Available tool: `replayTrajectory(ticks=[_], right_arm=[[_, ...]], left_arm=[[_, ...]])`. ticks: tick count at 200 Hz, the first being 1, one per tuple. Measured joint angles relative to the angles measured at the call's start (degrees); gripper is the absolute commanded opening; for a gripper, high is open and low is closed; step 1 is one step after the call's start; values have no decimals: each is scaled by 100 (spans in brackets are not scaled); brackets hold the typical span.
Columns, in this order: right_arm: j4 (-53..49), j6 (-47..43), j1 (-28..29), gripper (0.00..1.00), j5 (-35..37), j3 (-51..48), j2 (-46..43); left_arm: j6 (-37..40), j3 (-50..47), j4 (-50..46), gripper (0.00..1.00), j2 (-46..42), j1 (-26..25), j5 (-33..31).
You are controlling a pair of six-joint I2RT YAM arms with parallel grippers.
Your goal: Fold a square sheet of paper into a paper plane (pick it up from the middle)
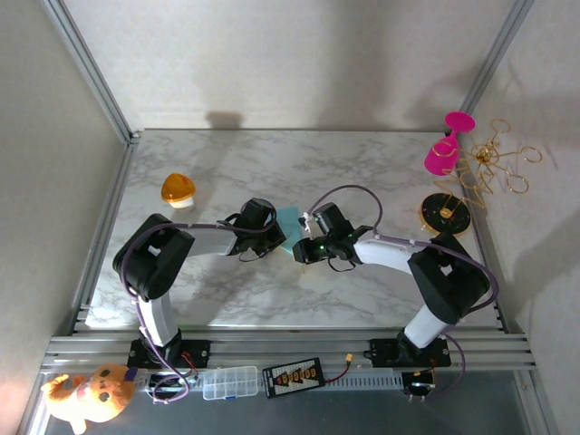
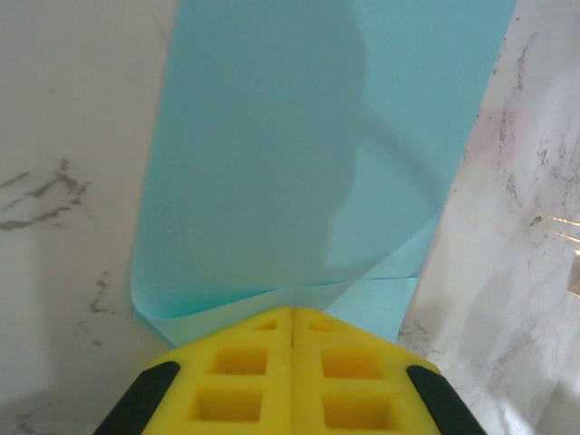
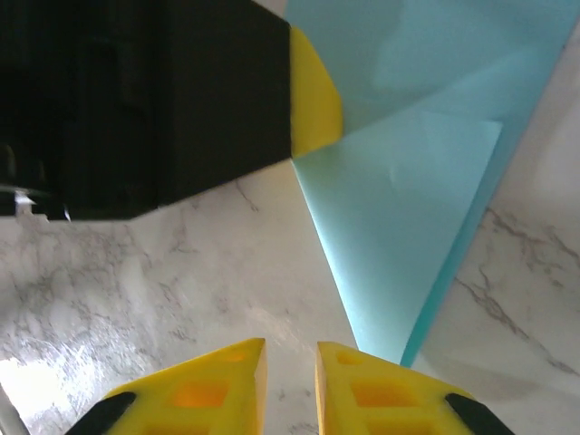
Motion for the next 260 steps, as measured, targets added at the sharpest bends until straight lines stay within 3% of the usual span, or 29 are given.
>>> replayTrajectory(ticks=[62,128,177,218,260], right_arm=[[-11,295,0,7,20,369,531],[-105,428,0,6,212,485,940],[-120,533,-26,5,227,487,940],[-120,577,-125,4,208,487,946],[-116,597,-129,4,190,487,957]], left_arm=[[2,22,-35,5,4,0,0],[186,101,-162,9,7,-15,-2],[629,284,-247,18,-68,-15,-44],[892,208,-52,10,-603,-55,-133],[901,-15,105,5,-586,-286,-116]])
